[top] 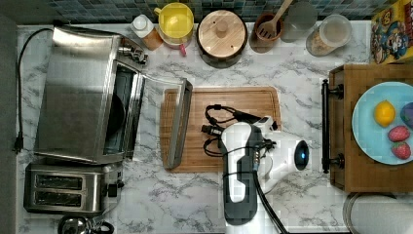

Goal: Close the oven.

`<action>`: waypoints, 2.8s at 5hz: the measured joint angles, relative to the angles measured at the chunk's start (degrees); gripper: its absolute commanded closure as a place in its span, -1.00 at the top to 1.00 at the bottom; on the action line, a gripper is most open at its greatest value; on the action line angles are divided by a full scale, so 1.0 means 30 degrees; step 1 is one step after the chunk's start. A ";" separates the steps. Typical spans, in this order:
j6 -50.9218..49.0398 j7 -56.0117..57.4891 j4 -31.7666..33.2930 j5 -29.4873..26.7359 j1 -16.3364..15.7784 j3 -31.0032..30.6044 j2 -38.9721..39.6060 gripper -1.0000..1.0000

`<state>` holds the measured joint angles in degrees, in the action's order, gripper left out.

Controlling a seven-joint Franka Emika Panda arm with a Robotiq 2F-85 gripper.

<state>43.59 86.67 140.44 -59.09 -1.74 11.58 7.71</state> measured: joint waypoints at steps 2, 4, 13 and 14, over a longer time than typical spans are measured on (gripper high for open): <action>-0.0103 0.4551 0.0448 -0.3544 -0.0046 -0.0464 0.0842 -1.00; 0.0121 0.5073 0.0149 -0.4793 -0.0113 -0.0758 0.1236 -1.00; 0.0653 0.1175 -0.0112 -0.4439 -0.0591 -0.4388 -0.1703 -1.00; 0.2443 -0.3805 -0.0634 0.0774 -0.1496 -0.5523 -0.3114 -1.00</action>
<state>50.92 75.26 138.54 -56.76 -6.23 -4.99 -1.63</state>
